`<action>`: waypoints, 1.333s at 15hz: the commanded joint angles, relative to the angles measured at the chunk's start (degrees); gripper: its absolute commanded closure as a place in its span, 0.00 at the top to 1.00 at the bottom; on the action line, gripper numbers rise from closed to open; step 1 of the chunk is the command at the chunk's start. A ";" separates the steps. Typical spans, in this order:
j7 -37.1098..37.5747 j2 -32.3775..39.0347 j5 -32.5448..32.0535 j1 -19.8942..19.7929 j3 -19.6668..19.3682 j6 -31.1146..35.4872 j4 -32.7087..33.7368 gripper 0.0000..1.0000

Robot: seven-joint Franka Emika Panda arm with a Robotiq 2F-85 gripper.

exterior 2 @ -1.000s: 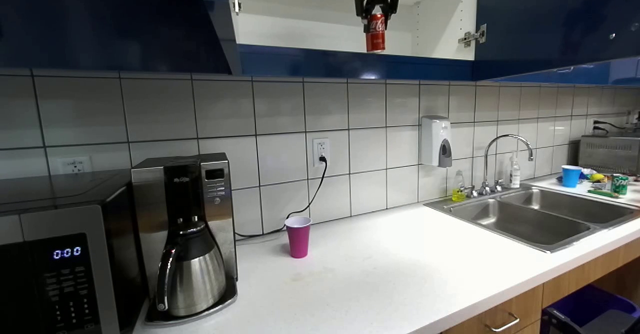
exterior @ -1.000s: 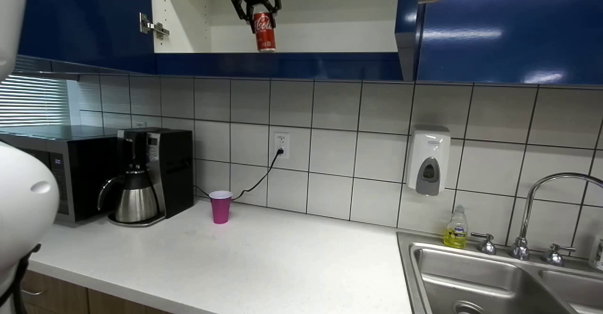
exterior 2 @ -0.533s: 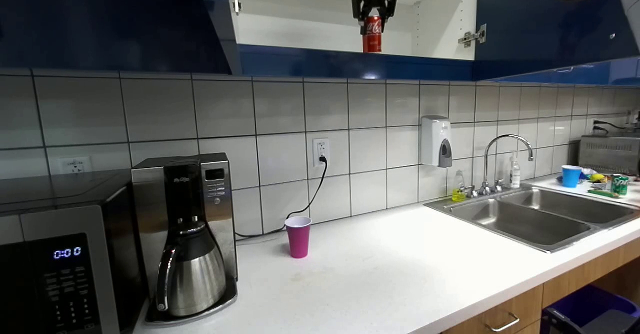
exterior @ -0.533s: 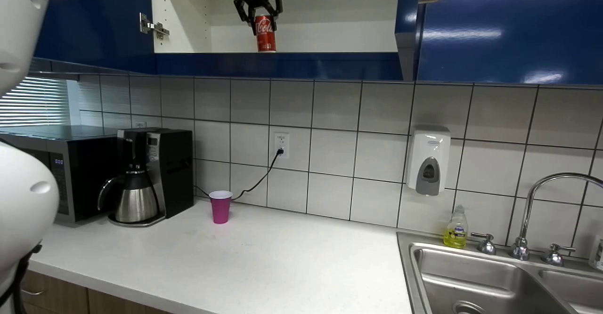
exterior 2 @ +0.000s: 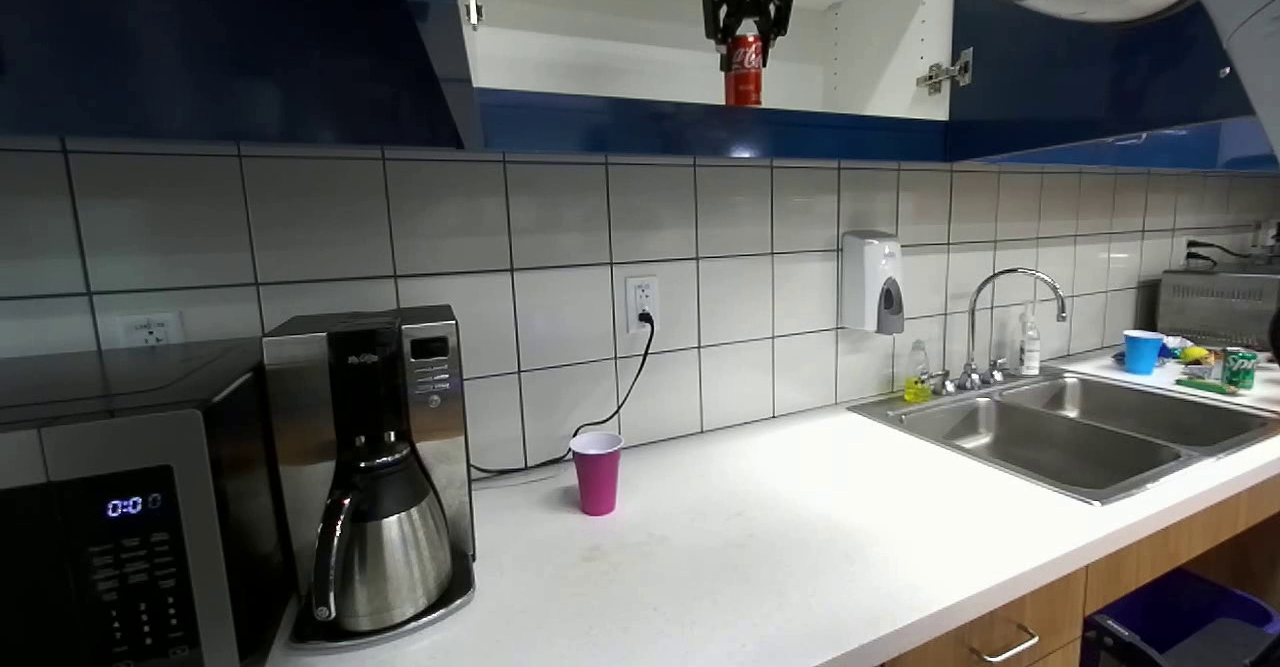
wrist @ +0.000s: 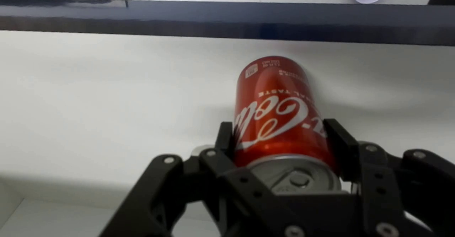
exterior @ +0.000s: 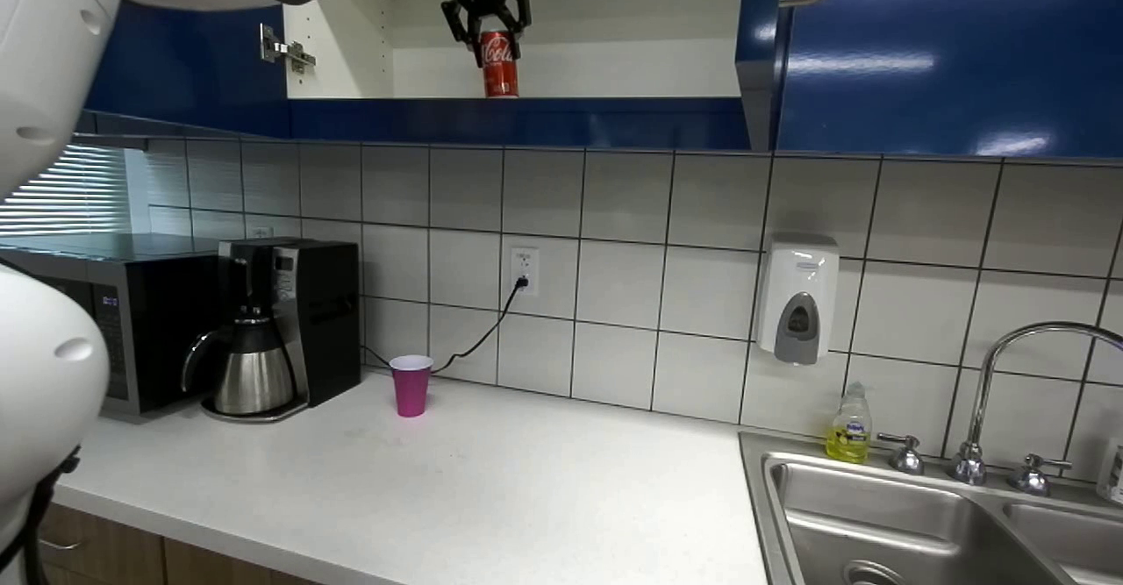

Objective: Put the cola can inside the open cabinet

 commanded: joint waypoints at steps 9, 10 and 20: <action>0.78 3.15 1.41 -0.94 -0.31 -1.95 4.73 1.00; 0.58 2.98 1.60 -1.06 -0.22 -1.88 4.64 1.00; -1.34 0.51 3.31 -1.65 -0.15 -2.15 3.37 1.00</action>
